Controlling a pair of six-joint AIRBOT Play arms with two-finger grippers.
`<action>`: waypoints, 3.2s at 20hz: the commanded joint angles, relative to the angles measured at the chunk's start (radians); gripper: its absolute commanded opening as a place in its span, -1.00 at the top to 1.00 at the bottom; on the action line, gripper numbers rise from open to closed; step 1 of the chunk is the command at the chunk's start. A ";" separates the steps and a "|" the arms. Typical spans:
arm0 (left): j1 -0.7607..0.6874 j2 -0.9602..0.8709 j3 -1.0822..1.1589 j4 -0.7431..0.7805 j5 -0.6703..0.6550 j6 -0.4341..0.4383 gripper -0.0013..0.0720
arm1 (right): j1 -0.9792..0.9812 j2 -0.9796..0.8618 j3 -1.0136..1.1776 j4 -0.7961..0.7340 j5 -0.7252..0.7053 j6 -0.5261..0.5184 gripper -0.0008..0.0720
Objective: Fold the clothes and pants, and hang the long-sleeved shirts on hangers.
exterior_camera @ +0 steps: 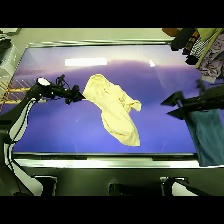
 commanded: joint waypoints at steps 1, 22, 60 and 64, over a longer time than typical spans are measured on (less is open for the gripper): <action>0.001 0.001 0.000 -0.002 -0.010 0.000 0.92 | 0.024 -0.099 -0.105 0.056 -0.001 -0.228 -0.78; 0.005 0.009 0.001 -0.004 -0.035 -0.011 0.93 | 0.341 -0.074 -0.470 0.161 0.369 -0.261 0.90; 0.093 0.567 0.053 0.511 -0.056 -0.134 0.93 | 0.139 0.054 0.577 -0.213 -0.118 0.311 0.90; 0.008 0.220 0.049 0.560 0.164 -0.133 0.93 | 0.139 -0.182 0.382 -0.211 0.201 0.225 0.90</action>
